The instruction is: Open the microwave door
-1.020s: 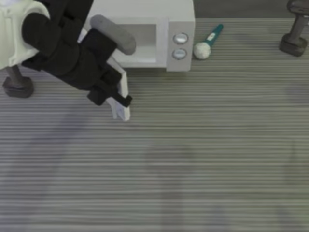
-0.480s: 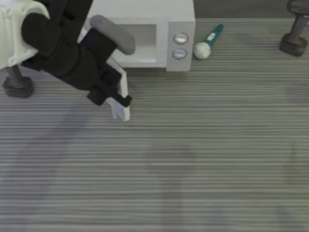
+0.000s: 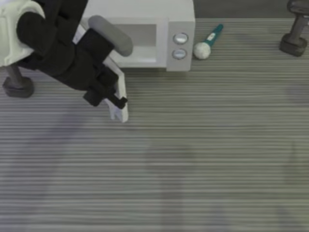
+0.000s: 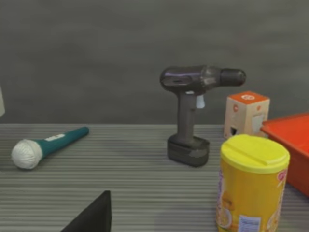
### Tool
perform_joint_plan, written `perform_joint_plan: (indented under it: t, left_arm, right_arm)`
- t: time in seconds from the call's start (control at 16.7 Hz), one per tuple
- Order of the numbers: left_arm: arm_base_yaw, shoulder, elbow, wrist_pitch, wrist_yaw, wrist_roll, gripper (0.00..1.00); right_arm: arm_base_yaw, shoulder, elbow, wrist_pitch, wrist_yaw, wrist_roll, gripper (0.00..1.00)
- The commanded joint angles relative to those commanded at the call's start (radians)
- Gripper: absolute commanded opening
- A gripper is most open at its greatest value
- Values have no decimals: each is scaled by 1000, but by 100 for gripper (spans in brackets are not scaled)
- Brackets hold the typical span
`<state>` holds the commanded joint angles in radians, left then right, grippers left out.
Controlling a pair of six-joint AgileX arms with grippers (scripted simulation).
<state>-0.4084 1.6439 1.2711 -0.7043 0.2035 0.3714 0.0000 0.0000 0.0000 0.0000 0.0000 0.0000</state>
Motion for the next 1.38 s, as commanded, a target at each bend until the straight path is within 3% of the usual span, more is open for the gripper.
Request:
perform_joint_plan:
  t: [0.42,1.38]
  left_arm:
    - [62,-24,-23,-38,75,141,0]
    - [62,-24,-23,-38,76,142,0]
  right_arm:
    - [0,0,0,0,0,0,100]
    - [0,0,0,0,0,0,100]
